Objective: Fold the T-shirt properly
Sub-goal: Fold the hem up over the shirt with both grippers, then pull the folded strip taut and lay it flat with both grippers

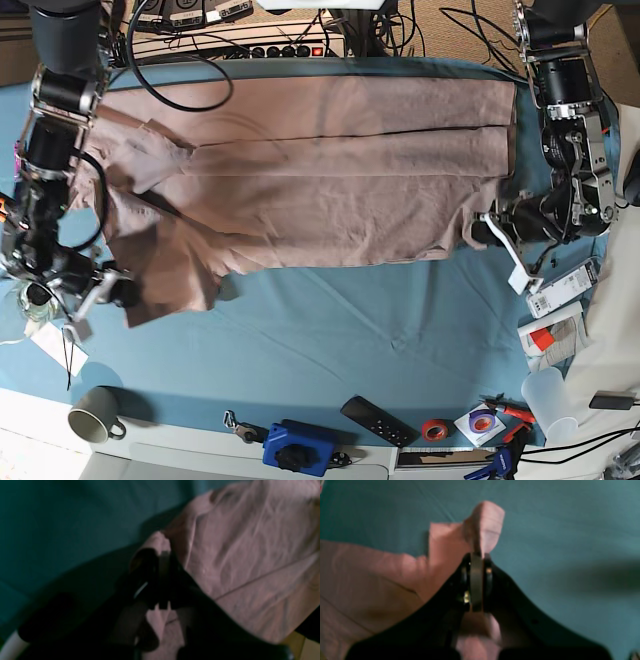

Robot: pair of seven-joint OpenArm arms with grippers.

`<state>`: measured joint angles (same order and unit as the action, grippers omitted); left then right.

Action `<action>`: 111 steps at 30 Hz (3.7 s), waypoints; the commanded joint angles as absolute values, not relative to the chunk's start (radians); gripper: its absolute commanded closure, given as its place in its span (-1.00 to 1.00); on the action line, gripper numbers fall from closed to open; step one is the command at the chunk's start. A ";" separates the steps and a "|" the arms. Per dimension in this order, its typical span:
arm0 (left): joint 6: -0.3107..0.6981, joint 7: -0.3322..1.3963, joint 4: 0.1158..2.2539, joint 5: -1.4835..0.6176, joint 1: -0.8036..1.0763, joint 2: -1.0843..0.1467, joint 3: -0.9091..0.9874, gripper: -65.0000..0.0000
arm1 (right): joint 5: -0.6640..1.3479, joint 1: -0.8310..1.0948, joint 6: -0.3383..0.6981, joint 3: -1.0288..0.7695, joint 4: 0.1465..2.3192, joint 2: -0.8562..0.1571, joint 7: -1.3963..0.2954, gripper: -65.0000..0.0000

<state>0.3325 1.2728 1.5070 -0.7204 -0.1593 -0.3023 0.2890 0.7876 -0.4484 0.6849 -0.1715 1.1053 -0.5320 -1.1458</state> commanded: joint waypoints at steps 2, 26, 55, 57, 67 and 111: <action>0.334 1.268 1.531 -0.757 -0.177 -0.313 0.302 1.00 | 0.831 -0.438 0.698 -0.215 1.163 -0.566 -1.137 1.00; 0.342 1.264 1.806 -0.801 0.043 -0.316 0.466 1.00 | 1.092 -0.140 0.698 -0.534 1.436 -0.568 -1.330 1.00; 0.447 1.317 1.990 -0.996 0.332 -0.316 0.607 1.00 | 1.372 0.176 0.698 -0.833 1.447 -0.568 -1.396 1.00; 0.447 1.320 1.990 -0.995 0.342 -0.316 0.607 1.00 | 1.372 0.197 0.698 -0.833 1.446 -0.567 -1.396 1.00; 0.447 1.319 1.990 -0.995 0.352 -0.316 0.607 1.00 | 1.297 0.320 0.698 -0.833 1.446 -0.557 -1.396 1.00; 0.475 1.242 1.752 -1.040 0.405 -0.305 0.603 0.02 | 1.290 0.349 0.698 -0.833 1.446 -0.558 -1.396 0.51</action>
